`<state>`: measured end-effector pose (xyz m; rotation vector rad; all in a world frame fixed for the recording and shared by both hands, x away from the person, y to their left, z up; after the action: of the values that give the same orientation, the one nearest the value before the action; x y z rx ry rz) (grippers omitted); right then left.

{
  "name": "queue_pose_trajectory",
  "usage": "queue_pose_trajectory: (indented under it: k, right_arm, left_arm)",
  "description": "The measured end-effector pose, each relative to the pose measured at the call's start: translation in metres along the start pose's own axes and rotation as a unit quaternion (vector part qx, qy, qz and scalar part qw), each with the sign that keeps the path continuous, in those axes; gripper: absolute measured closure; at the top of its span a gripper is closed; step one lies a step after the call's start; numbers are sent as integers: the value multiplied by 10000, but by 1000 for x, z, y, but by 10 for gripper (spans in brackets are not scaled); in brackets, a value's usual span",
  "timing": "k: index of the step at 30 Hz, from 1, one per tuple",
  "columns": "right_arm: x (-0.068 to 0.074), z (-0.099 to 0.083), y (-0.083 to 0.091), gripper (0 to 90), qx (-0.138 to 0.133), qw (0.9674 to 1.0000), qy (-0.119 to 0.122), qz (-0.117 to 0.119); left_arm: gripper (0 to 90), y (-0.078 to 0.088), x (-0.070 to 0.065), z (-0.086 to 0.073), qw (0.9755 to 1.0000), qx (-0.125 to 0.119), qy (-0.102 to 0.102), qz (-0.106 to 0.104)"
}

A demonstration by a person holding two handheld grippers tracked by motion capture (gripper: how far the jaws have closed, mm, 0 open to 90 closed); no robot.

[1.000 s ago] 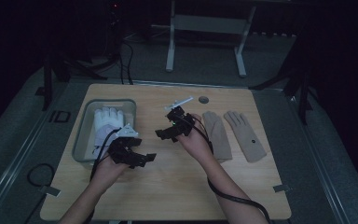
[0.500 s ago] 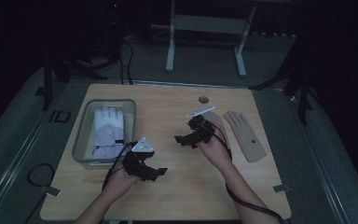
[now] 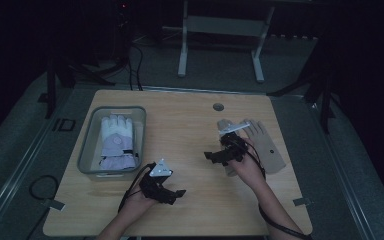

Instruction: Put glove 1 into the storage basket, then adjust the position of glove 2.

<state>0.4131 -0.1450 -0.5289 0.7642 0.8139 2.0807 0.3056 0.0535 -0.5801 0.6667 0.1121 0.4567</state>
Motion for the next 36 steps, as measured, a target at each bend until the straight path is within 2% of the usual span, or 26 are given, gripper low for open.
queue_pose_trajectory:
  k: [4, 10, 11, 13, 15, 20, 23, 26, 28, 30, 32, 36]
  right_arm:
    - [-10, -9, 5, 137, -75, 10000, 42, -35]
    - [-23, -23, 13, 134, -128, 9999, -92, 4]
    - [-30, -25, 19, 131, -278, 9994, -201, -61]
    - [-37, -26, 23, 109, -390, 9989, -211, -120]
    - [-41, -28, 26, 110, -364, 9991, -209, -64]
    - [-59, -22, 30, 192, -686, 9974, -151, -169]
    - [-73, -17, 30, 294, -774, 9961, -141, -407]
    - [-85, -9, 31, 395, -1006, 9932, -151, -568]
    - [-92, -4, 30, 453, -1082, 9918, -183, -662]
    - [-97, 0, 26, 439, -986, 9926, -244, -664]
    - [-101, 2, 20, 442, -944, 9927, -188, -723]
    - [-107, 2, 2, 423, -828, 9926, -323, -823]
  left_arm:
    - [142, -3, -2, -5, 10000, -39, -13, 34]
    - [141, -11, -7, -15, 9997, 147, -171, -70]
    - [141, -12, -8, -15, 9997, 141, -172, -78]
    - [141, -13, -8, -14, 9998, 125, -166, -69]
    - [141, -12, -9, -13, 9999, 54, -130, -73]
    - [141, -12, -10, -13, 9998, 49, -162, -65]
    - [141, -12, -11, -14, 9998, 79, -186, -65]
    - [141, -11, -12, -14, 9998, 70, -169, -29]
    - [141, -11, -12, -14, 9999, 49, -153, -37]
    - [141, -10, -12, -14, 9999, 46, -159, -42]
    - [141, -10, -12, -14, 9998, 55, -185, -24]
    - [141, -9, -12, -15, 9997, 78, -225, 66]
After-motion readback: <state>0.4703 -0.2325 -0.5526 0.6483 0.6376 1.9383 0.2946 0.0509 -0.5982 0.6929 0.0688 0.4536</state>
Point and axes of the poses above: each handheld gripper's, and its own axes: y roughly backward along the jaws, z roughly out of its top, x roughly to its left, the point moved 6 cm from there along -y, roughly forward along the jaws, and after that the axes turned 14 degrees about -y, right-handed, at the moved point
